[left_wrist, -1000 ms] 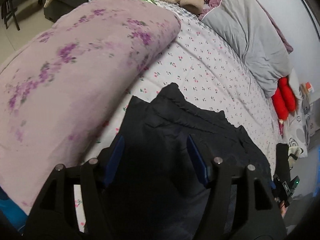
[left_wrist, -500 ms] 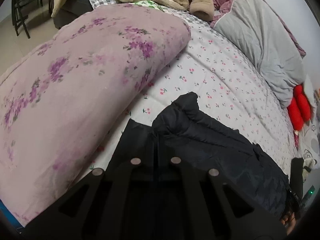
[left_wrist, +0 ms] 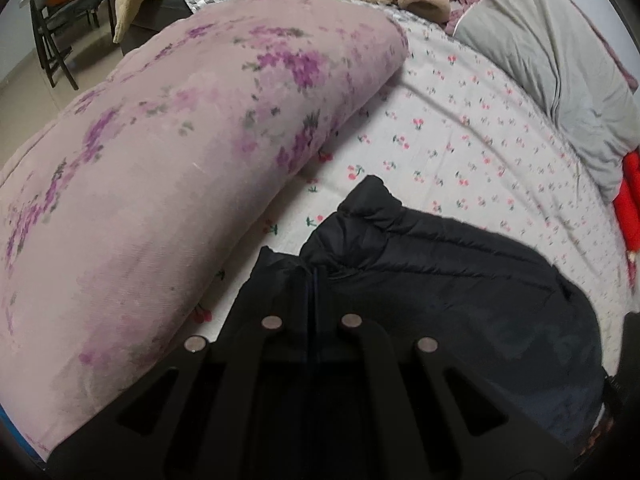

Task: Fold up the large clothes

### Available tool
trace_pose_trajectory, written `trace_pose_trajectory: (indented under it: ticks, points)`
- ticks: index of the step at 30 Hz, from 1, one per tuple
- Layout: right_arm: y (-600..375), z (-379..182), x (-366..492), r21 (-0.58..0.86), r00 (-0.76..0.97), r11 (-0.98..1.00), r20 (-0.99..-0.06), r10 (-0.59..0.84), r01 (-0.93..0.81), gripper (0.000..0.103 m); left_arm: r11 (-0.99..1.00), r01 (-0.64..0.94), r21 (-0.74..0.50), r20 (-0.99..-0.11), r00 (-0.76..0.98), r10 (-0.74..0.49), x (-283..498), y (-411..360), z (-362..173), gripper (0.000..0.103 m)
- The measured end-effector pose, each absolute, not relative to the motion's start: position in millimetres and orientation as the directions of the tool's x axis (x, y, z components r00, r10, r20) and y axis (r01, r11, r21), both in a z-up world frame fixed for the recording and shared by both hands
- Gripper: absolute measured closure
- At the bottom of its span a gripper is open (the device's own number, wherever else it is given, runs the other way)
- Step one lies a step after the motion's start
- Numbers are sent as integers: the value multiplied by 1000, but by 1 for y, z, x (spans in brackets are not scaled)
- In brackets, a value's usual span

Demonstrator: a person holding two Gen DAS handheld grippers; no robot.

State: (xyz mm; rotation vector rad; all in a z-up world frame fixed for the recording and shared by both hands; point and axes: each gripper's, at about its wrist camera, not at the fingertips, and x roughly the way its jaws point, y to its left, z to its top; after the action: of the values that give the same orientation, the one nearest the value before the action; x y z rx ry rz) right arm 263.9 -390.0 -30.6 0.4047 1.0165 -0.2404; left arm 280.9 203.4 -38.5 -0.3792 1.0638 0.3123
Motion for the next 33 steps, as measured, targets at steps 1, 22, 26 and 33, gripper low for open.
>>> trace_pose_trajectory:
  ticks: [1,22,26,33]
  points:
    - [-391,-34,265,213,501,899,-865,-8,383,99,896,-420,-143,-890,450,69,282,202,-41,100]
    - [-375,13,229,61,582,951,-802,-135,304,15,872,-424,-245,-826,562,41,242,199,17,56]
    - [-346,34,218,129,625,965,-779,-44,229,15,931,-263,-253,-801,597,-49,224,150,33,50]
    - [-242,30,205,227,553,973,-804,216,-51,60,991,60,-119,-825,549,-132,201,37,23,47]
